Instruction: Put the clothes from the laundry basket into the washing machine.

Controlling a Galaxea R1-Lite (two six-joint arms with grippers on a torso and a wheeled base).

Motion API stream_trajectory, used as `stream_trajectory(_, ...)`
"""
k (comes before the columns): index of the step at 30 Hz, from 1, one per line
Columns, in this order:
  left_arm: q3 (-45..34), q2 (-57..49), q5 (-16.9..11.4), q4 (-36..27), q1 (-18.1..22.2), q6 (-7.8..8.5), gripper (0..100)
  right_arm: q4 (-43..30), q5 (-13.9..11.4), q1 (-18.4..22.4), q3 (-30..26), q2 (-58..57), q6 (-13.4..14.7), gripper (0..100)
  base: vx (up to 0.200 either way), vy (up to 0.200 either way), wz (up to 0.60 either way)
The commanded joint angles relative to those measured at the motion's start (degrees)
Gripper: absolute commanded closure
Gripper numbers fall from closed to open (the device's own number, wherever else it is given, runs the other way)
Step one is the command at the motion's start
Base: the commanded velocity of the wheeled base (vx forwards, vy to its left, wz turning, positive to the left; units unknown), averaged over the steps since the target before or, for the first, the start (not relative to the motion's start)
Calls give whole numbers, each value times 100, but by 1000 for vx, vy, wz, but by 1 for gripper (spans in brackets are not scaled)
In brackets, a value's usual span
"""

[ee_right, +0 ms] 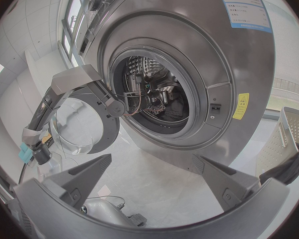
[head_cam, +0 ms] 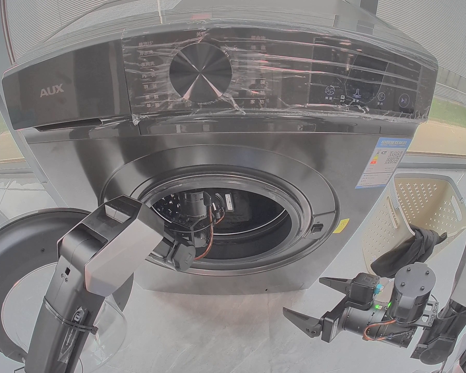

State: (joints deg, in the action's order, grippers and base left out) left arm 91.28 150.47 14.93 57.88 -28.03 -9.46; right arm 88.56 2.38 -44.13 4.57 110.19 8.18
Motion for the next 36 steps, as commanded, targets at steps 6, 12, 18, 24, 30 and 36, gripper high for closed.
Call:
stream_trajectory(6,-585,-290,1,21,-256,102,0,3,-9,1,-35,-6,-1,0,0,0,0)
stream_trajectory(12,-1763,-984,-113,4,-625,208,0,3,-9,1,-44,-6,-1,0,0,0,0)
stream_trajectory(18,-2791,-1459,-237,118,-775,304,0,12,-9,-34,-53,-6,8,0,0,0,0)
stream_trajectory(24,-3697,-1854,-237,496,-959,322,0,3,0,-69,-106,-15,8,0,0,0,0)
stream_trajectory(30,-4760,-2408,-237,988,-1337,304,0,12,-9,-96,-167,-24,8,0,0,0,0)
stream_trajectory(36,-5727,-2971,-237,1771,-1759,278,0,12,-18,-359,-290,-235,-45,0,0,0,0)
